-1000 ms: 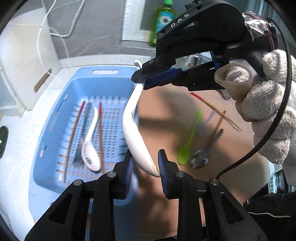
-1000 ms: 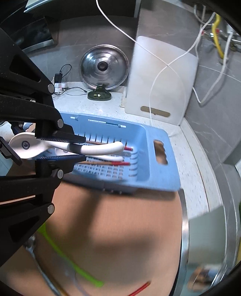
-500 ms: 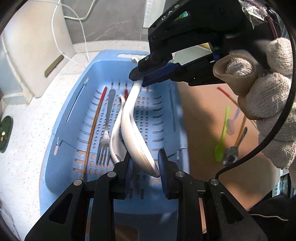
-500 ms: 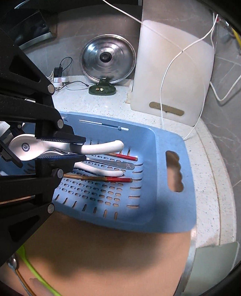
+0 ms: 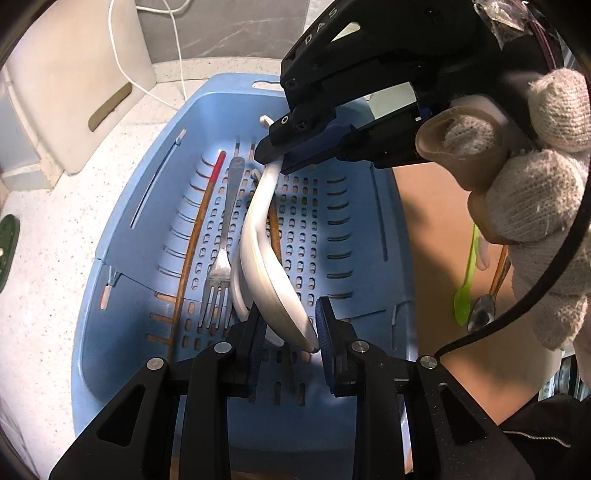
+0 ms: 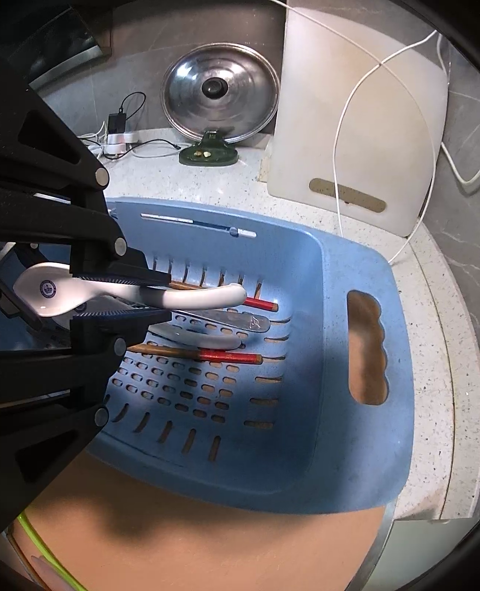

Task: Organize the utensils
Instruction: 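Carry the white spoon with the left tool and lower it into the basket, then open the left tool to release the white spoon, withdraw upward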

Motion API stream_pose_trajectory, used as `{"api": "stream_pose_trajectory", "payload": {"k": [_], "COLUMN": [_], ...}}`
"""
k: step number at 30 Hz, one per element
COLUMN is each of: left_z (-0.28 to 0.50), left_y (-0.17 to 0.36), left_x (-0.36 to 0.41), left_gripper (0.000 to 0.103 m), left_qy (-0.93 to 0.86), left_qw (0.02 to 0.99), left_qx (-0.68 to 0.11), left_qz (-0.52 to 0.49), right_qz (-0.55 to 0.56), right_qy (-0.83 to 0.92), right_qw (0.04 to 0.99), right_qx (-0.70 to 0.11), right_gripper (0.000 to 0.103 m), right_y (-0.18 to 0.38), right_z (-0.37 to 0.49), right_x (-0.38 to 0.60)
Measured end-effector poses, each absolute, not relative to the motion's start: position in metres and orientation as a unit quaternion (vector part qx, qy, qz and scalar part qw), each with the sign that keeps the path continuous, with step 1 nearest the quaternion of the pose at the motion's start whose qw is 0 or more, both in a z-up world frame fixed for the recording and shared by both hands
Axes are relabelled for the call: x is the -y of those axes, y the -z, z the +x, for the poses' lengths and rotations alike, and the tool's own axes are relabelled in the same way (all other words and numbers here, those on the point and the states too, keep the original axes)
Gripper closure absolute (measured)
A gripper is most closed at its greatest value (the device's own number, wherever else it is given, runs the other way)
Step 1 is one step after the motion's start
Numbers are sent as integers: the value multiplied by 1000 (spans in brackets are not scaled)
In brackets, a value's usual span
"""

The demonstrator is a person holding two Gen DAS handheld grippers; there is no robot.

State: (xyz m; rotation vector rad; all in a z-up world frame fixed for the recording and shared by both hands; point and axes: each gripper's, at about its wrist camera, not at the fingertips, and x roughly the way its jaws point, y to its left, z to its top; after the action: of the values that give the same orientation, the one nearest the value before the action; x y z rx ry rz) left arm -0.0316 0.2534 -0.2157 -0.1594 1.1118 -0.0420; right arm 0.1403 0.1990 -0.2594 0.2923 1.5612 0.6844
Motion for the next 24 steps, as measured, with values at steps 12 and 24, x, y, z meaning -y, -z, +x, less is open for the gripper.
{"api": "stream_pose_trajectory", "payload": {"k": [12,24], "left_z": [-31,-32], "left_y": [226,228], "left_x": [-257,-254], "left_gripper": [77,77], "left_qy": [6,-6], "left_qw": [839,835], "left_qx": [-538,-545], "left_qz": [-84,-80], "right_qz": [126,135], "right_qy": [-295,-294], "right_qw": [637,631], "right_qx": [-701,-705], "right_gripper": [92,92], "right_y": [275,277], "right_z": [143,144], "right_x": [-208,-205]}}
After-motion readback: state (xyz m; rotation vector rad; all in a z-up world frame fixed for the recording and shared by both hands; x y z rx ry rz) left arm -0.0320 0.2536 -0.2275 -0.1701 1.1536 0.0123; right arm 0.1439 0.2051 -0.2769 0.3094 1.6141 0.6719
